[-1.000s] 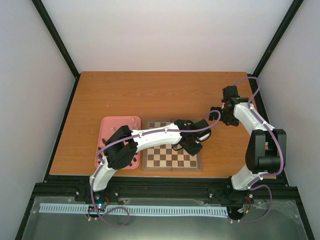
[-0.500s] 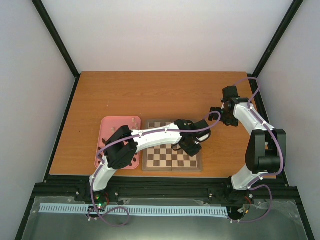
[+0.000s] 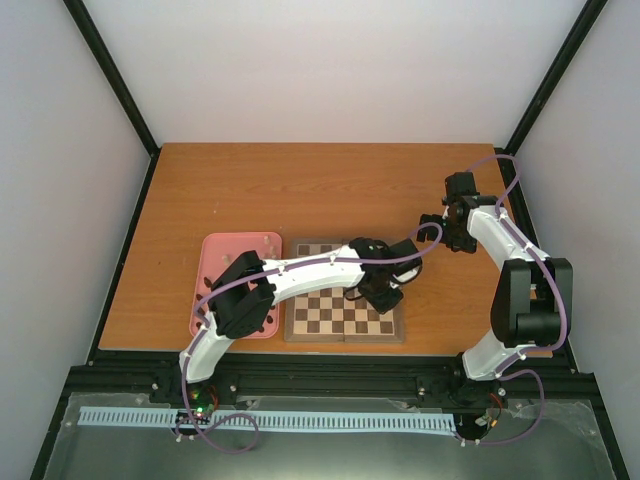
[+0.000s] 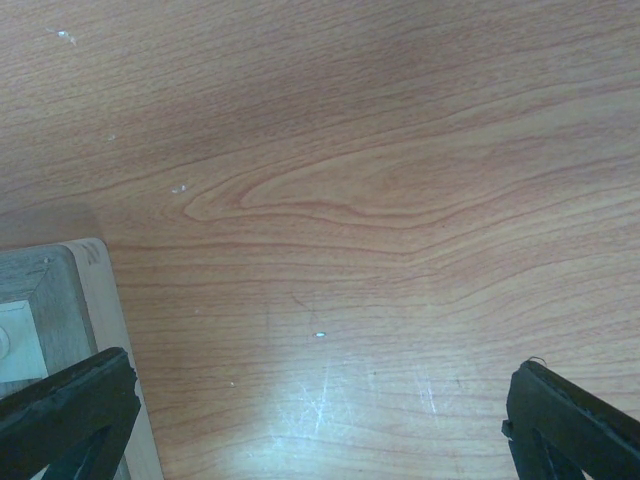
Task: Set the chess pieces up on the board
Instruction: Place the chess piece on the chessboard, then adjust the chess piece in the storage box.
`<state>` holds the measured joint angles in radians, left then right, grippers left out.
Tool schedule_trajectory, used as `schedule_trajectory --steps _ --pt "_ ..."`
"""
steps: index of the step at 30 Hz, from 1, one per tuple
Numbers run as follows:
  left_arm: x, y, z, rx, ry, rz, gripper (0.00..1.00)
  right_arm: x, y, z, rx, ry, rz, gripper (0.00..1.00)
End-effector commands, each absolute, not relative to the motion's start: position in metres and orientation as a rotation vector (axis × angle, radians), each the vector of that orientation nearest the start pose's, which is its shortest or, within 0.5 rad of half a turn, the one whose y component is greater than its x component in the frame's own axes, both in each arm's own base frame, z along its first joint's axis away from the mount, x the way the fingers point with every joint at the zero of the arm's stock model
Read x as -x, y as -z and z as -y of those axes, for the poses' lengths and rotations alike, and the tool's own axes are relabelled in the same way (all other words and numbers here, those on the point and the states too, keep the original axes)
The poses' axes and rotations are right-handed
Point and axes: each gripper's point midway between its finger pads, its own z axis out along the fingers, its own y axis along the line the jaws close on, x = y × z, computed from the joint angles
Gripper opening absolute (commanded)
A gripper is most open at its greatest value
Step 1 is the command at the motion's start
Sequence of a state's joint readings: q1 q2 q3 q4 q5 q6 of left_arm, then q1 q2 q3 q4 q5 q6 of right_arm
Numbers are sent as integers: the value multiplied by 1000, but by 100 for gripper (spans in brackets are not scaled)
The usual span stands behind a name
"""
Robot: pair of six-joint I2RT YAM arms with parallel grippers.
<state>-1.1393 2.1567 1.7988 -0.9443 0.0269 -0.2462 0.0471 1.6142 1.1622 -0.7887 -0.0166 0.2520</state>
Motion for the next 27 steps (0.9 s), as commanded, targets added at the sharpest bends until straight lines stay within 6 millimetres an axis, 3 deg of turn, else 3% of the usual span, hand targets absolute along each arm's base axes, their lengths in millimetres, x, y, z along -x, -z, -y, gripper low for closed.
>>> schedule_trajectory --steps 1,9,19,24,27 --pt "-198 -79 449 -1289 312 -2619 36 -359 -100 -19 -290 -109 -2768 100" --pt "-200 -94 452 -1292 337 -2589 51 -360 -101 -19 -284 -107 -2766 100" --pt "-210 -146 448 -1220 340 -2510 69 -360 -103 -20 -285 -118 -2759 100" --pt "-221 -178 427 -1097 333 -2491 67 -361 -105 -20 -282 -125 -2755 100" --pt "-225 -177 400 -1006 328 -2545 60 -362 -106 -21 -281 -128 -2751 100"
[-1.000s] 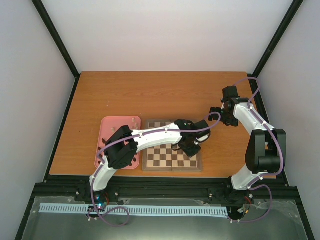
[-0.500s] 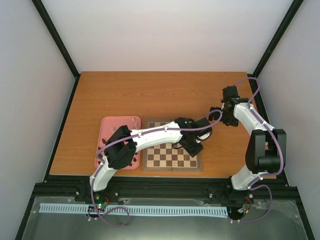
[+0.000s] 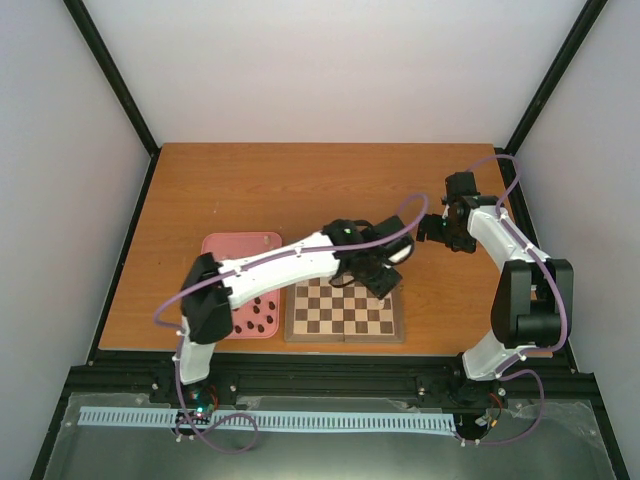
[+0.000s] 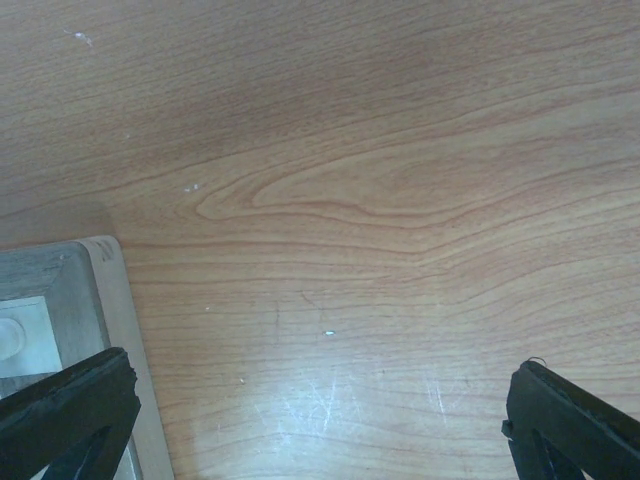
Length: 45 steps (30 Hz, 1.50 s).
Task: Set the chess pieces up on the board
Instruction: Adjust the chess piece in the storage box.
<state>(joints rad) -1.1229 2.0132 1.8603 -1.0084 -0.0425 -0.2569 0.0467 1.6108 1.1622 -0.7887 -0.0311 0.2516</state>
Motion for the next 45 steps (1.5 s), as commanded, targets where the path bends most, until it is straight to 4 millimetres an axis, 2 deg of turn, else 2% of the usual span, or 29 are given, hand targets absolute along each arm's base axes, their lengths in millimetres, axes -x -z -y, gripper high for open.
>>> schedule_trajectory --steps 1,4,6,10,17,26,45 --pt "-225 -174 389 -974 333 -2573 58 -362 -106 -21 -282 -130 -2751 100" --pt "-224 -157 362 -901 349 -2656 48 -362 -105 -21 -284 -132 -2752 100" --pt "-217 -145 355 -918 357 -2682 47 -362 -104 -21 -284 -131 -2753 100" --pt "-208 -122 366 -961 424 -2735 47 -362 -101 -21 -286 -126 -2760 100" --pt "-211 -96 387 -1023 455 -2764 47 -361 -98 -19 -284 -117 -2771 100" --pt "-222 -84 404 -1021 445 -2771 47 -360 -93 -20 -286 -129 -2781 100" --pt "-212 -71 413 -1062 506 -2812 48 -360 -90 -21 -289 -145 -2784 100"
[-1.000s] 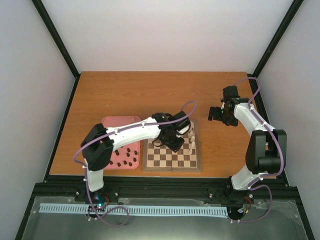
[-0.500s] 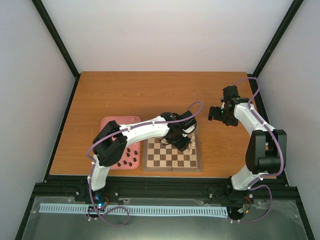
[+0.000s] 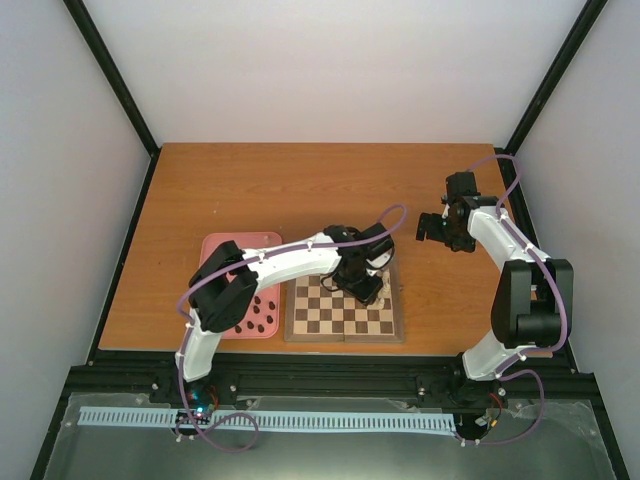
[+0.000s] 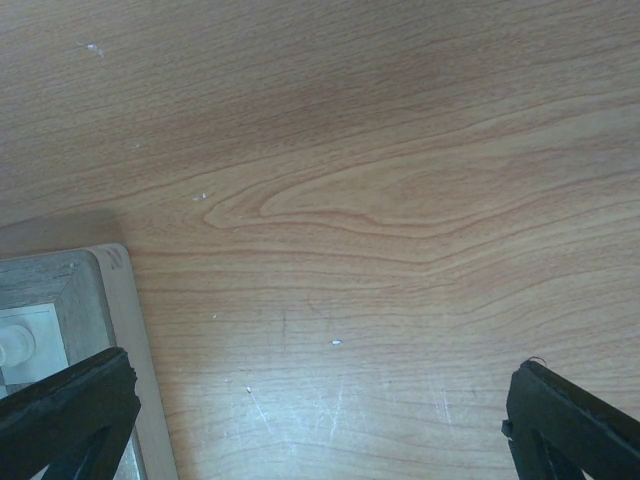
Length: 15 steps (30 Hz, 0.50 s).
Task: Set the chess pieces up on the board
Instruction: Adjust the chess piece in the storage box.
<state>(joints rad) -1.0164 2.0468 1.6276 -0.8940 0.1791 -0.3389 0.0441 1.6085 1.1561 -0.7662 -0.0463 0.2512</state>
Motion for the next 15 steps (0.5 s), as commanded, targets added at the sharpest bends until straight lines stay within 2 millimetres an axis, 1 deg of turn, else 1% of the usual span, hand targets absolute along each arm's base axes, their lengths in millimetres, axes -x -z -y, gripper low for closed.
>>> schedule_trajectory --steps 1,9,15 --pt "-212 -71 414 -1065 509 -2810 49 -359 -90 -21 -290 -145 -2784 100" --pt "-210 -69 419 -1076 514 -2809 49 -358 -90 -21 -290 -147 -2784 100" --pt "-213 -70 425 -1075 523 -2800 49 -358 -91 -21 -290 -150 -2782 100"
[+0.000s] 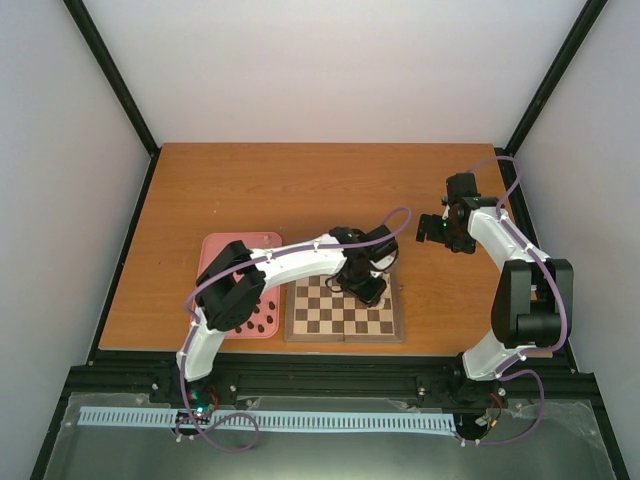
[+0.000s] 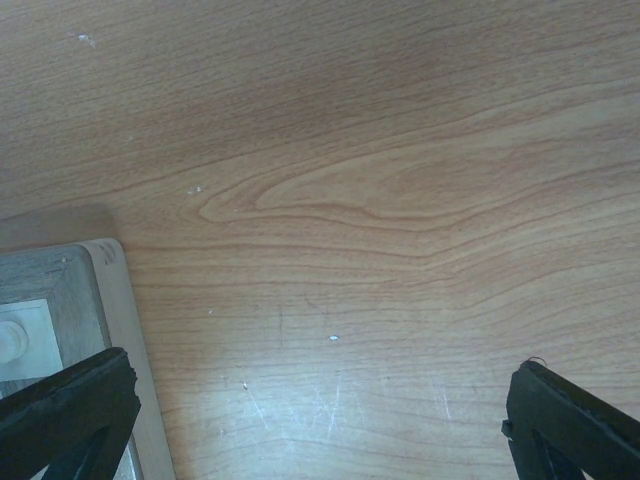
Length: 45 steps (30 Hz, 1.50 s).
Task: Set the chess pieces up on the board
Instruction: Adjust the chess piece in the storage box.
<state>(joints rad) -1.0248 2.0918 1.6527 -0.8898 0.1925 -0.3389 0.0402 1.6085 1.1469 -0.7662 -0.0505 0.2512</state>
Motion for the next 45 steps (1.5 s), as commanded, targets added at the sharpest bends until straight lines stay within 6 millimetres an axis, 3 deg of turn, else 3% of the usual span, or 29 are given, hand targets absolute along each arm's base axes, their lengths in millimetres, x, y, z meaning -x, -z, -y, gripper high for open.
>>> schedule_trajectory --steps 1,18,25,30,35,40,45 --pt "-213 -70 426 -1077 524 -2798 49 -358 -91 -21 -287 -150 -2782 100" --pt "-213 -67 429 -1083 531 -2804 49 -358 -90 -21 -287 -153 -2784 100" --pt "-213 -66 413 -1081 449 -2808 53 -355 -90 -21 -292 -149 -2787 100" --pt "-224 -70 393 -1010 397 -2808 56 -349 -91 -23 -294 -165 -2791 100" --pt "-234 -83 370 -964 366 -2793 59 -321 -91 -27 -301 -209 -2814 100" --pt "-245 -101 344 -936 312 -2768 59 -276 -88 -43 -313 -321 -2838 100" --pt "-265 -110 317 -850 312 -2769 60 -236 -89 -51 -266 -301 -2858 100"
